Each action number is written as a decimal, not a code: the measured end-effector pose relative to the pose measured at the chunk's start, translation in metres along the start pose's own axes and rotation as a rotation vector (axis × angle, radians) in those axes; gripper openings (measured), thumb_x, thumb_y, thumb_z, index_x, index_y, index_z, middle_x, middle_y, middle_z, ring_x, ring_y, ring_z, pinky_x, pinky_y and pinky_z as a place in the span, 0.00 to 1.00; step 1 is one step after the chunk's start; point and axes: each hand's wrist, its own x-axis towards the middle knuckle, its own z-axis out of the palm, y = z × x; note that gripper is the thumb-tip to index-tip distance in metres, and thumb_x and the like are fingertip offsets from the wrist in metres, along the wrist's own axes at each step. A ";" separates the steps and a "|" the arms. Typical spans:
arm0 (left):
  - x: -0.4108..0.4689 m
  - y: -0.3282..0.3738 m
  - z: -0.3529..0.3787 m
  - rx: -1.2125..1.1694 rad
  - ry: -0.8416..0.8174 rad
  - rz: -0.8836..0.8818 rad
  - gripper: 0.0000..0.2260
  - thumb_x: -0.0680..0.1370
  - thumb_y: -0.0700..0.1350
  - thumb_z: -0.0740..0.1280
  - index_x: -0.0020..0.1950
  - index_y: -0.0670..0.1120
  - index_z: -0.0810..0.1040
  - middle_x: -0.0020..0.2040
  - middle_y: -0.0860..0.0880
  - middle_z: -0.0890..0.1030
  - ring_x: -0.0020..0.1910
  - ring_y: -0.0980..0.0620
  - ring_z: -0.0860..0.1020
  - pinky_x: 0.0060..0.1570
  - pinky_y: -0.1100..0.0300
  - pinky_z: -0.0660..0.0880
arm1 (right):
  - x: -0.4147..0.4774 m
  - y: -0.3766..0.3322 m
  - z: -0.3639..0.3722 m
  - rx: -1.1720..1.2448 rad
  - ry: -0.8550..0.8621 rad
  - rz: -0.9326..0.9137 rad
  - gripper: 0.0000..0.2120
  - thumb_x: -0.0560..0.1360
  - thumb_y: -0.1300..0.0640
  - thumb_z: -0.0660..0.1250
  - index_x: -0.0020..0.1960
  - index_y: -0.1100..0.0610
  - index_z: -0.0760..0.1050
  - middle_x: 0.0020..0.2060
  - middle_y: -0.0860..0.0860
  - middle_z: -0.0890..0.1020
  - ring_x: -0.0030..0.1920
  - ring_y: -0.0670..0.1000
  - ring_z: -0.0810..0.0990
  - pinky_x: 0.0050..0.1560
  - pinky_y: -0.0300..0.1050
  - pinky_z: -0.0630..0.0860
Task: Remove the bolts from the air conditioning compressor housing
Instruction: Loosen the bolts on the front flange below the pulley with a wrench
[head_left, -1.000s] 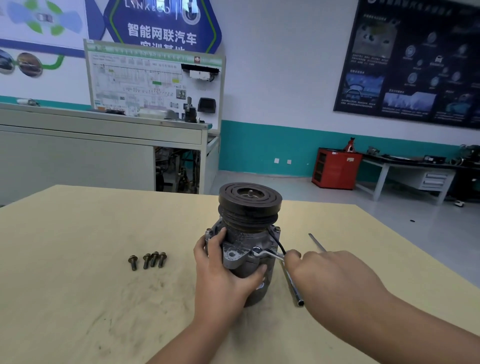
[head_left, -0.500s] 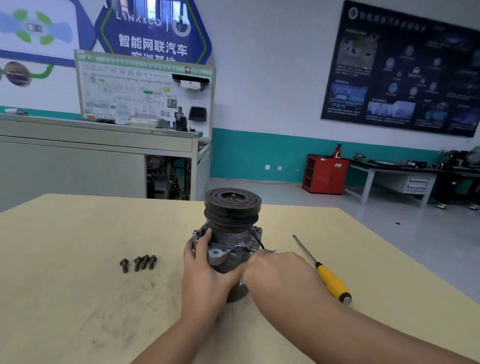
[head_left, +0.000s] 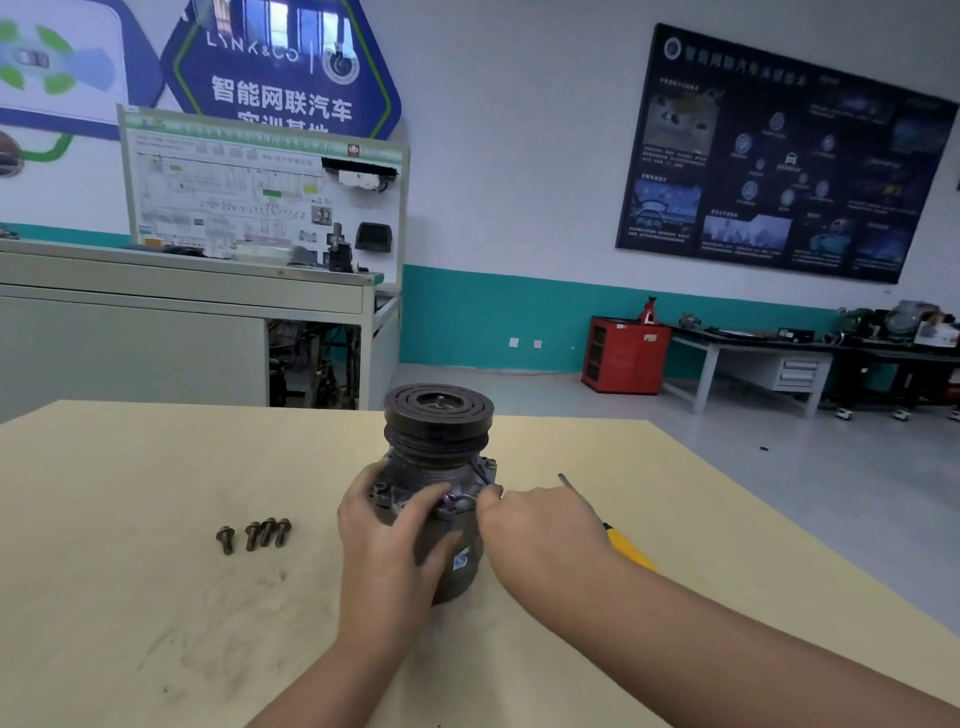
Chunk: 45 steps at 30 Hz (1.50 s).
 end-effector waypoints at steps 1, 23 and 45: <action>0.002 0.000 0.000 -0.008 -0.010 0.009 0.21 0.62 0.35 0.80 0.52 0.49 0.84 0.64 0.38 0.69 0.63 0.36 0.69 0.61 0.51 0.63 | 0.003 0.002 0.000 0.015 -0.001 0.029 0.19 0.78 0.65 0.56 0.68 0.65 0.62 0.60 0.58 0.76 0.59 0.59 0.77 0.38 0.41 0.67; 0.008 -0.007 0.001 -0.159 -0.040 -0.131 0.19 0.67 0.38 0.78 0.47 0.59 0.80 0.60 0.53 0.68 0.61 0.55 0.63 0.61 0.65 0.57 | 0.022 0.003 0.003 0.277 -0.095 0.133 0.12 0.76 0.67 0.59 0.55 0.56 0.72 0.54 0.57 0.76 0.54 0.58 0.76 0.44 0.44 0.65; 0.011 -0.005 0.010 -0.257 0.018 -0.356 0.45 0.61 0.44 0.80 0.73 0.50 0.62 0.71 0.45 0.64 0.71 0.46 0.61 0.70 0.52 0.60 | 0.022 -0.034 0.020 0.133 -0.088 0.250 0.17 0.79 0.68 0.53 0.66 0.62 0.69 0.64 0.58 0.73 0.64 0.56 0.73 0.55 0.47 0.72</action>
